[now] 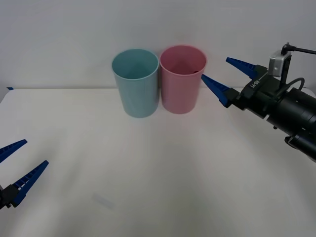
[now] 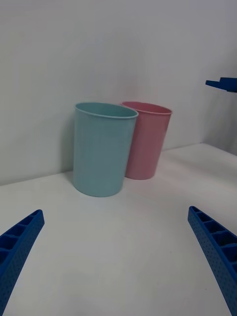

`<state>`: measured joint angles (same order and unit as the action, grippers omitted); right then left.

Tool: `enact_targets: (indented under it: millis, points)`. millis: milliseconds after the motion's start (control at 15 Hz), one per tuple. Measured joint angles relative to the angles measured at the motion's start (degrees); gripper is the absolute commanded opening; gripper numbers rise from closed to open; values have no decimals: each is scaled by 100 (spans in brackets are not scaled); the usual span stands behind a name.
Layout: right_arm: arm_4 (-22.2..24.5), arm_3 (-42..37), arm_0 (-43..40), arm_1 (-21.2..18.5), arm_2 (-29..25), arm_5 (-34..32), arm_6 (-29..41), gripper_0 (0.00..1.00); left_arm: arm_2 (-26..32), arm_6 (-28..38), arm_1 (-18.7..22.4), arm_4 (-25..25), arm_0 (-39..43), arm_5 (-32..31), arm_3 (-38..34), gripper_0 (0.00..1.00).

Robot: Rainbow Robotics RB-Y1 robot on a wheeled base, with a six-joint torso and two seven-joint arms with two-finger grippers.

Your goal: Grasp the object on the table and drop it into the matching bin: aluminum can to the light blue bin, PET bottle to the pink bin.

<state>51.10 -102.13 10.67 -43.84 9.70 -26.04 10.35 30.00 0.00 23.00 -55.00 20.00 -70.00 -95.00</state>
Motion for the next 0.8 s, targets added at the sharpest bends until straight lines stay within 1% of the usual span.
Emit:
enact_targets:
  millis: [267, 467, 667, 800]
  points:
    - [3, -10, -677, -2, -451, -713, -255, 100, 0, 0, 0, 0, 0, 0, 0, 100]
    - [-20, -10, -1174, -2, -762, -1128, -899, 100, 0, 0, 0, 0, 0, 0, 0, 100]
    - [-150, -19, -1732, 1, -996, -1386, -1468, 100, 0, 0, 0, 0, 0, 0, 0, 100]
    - [-213, -47, -2058, 22, -1151, -1522, -1663, 100, 0, 0, 0, 0, 1, 0, 0, 100]
